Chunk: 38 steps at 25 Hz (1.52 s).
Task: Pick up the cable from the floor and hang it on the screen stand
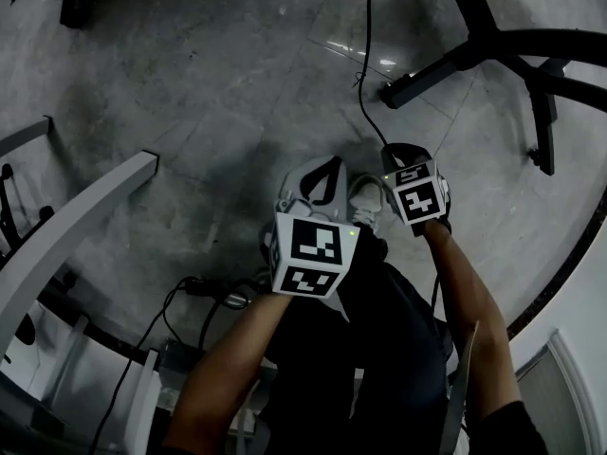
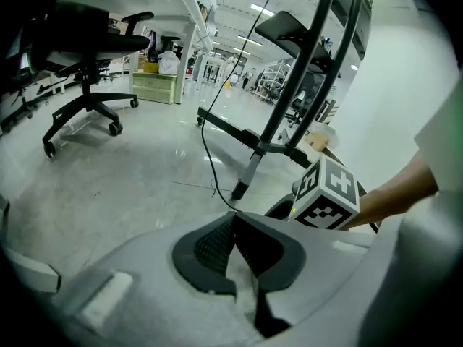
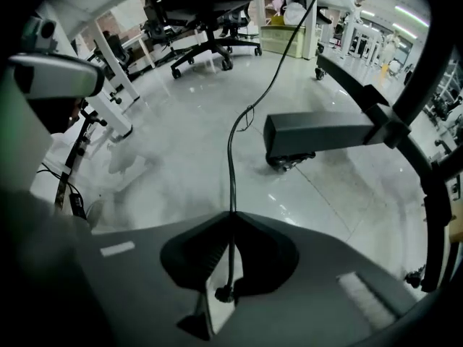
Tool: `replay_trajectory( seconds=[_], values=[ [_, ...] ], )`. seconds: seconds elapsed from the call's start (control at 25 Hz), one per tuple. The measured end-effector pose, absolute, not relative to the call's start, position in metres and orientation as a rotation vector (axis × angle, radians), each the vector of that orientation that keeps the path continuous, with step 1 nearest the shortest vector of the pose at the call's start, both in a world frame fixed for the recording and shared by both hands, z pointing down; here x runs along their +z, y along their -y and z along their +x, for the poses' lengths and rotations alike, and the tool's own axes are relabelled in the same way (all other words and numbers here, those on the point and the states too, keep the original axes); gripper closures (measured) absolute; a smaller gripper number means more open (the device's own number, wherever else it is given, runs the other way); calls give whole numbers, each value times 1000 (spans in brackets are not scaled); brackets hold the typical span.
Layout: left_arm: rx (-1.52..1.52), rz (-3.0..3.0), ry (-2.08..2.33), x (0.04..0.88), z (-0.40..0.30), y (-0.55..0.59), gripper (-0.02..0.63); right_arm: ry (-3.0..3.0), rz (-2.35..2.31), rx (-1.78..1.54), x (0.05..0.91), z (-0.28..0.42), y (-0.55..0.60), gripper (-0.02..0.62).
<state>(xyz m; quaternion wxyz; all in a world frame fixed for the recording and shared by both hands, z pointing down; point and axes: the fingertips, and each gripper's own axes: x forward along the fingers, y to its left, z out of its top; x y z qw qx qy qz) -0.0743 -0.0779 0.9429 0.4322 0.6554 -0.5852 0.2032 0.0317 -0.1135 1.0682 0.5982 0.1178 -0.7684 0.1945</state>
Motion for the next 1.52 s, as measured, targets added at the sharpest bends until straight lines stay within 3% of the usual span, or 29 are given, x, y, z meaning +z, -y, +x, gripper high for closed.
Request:
replay_trajectory(
  seconds=[0.92,1.52],
  values=[
    [577,1990,1498,652,-49,62,607,2059,508,82,732,41,90,566],
    [571,2388,1533,416,8,126,606,2116,859,-461,392,104,162,568]
  ],
)
